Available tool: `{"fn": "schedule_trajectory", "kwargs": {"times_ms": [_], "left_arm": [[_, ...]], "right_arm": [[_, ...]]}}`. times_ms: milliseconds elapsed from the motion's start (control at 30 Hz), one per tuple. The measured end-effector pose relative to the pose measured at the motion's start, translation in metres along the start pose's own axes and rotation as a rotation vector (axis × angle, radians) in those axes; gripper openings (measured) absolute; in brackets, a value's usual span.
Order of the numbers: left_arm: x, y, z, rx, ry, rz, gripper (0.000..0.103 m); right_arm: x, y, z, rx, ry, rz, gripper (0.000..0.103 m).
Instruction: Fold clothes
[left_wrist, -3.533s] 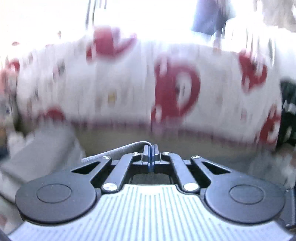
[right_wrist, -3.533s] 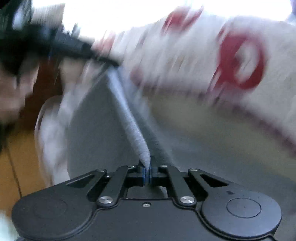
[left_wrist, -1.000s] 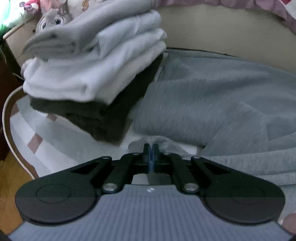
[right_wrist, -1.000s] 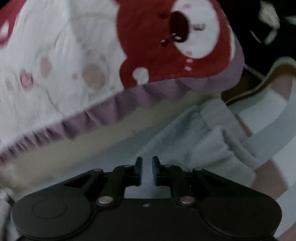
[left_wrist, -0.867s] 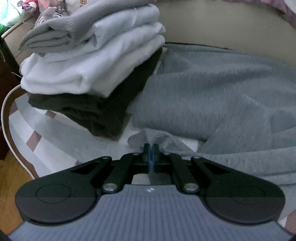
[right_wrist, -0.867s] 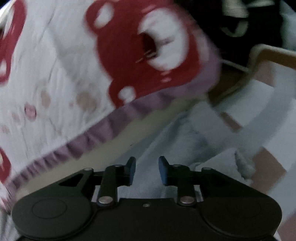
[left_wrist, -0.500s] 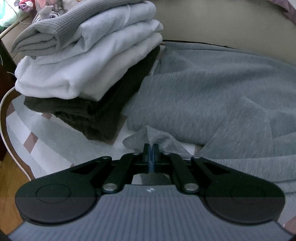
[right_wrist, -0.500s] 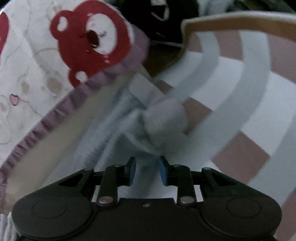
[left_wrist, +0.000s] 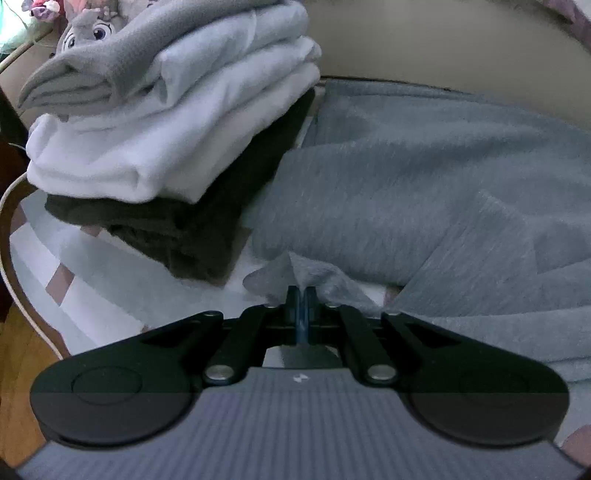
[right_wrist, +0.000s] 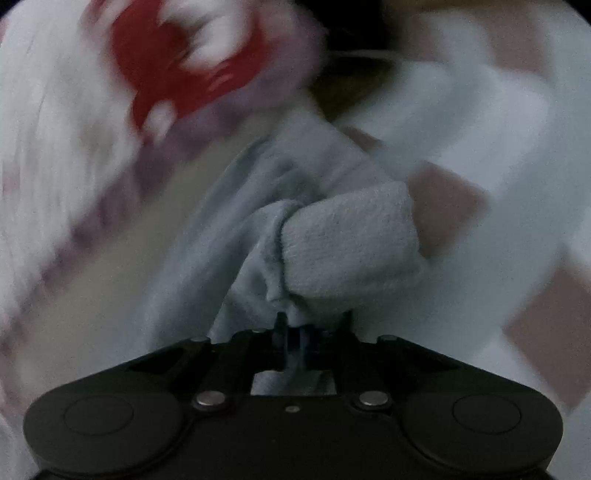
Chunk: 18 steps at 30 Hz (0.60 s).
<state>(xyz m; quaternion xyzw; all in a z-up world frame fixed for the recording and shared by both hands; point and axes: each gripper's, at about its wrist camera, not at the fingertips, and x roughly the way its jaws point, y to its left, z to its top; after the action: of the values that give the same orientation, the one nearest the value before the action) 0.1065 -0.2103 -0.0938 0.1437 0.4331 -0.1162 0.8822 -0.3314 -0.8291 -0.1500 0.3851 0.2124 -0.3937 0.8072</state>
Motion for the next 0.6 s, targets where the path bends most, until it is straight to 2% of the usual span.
{"fn": "schedule_trajectory", "kwargs": {"times_ms": [67,200,267,300,333,400,467,533,567,600], "left_arm": [[-0.011,0.003,0.006,-0.024,-0.024,-0.025,0.001],[-0.077,0.024,0.004,-0.102,-0.121,-0.135,0.002],[-0.121,0.039,-0.016,-0.142,-0.169,-0.206,0.002],[-0.137,0.044,-0.033,-0.15,-0.168,-0.221,0.002],[-0.144,0.047,-0.053,-0.154,-0.12,-0.223,0.002],[-0.144,0.049,-0.093,-0.163,0.038,-0.22,0.002],[-0.135,0.05,-0.128,-0.153,0.149,-0.194,0.002],[-0.124,0.051,-0.156,-0.147,0.226,-0.166,0.002],[-0.12,0.052,-0.162,-0.159,0.24,-0.158,0.002],[-0.119,0.053,-0.163,-0.175,0.238,-0.157,0.002]], "right_arm": [[-0.02,0.029,0.006,-0.207,-0.054,-0.08,0.007],[-0.108,0.029,0.026,-0.209,-0.175,-0.084,0.006],[-0.153,0.016,0.025,-0.235,-0.212,-0.142,0.006],[-0.168,0.006,0.02,-0.246,-0.209,-0.18,0.006],[-0.177,-0.008,0.011,-0.248,-0.193,-0.224,0.005],[-0.179,-0.043,-0.009,-0.201,-0.131,-0.315,0.005],[-0.16,-0.087,-0.037,-0.066,0.008,-0.353,0.005],[-0.14,-0.121,-0.054,0.089,0.12,-0.327,0.006],[-0.135,-0.128,-0.055,0.12,0.147,-0.304,0.006],[-0.135,-0.129,-0.052,0.134,0.131,-0.304,0.008]]}}
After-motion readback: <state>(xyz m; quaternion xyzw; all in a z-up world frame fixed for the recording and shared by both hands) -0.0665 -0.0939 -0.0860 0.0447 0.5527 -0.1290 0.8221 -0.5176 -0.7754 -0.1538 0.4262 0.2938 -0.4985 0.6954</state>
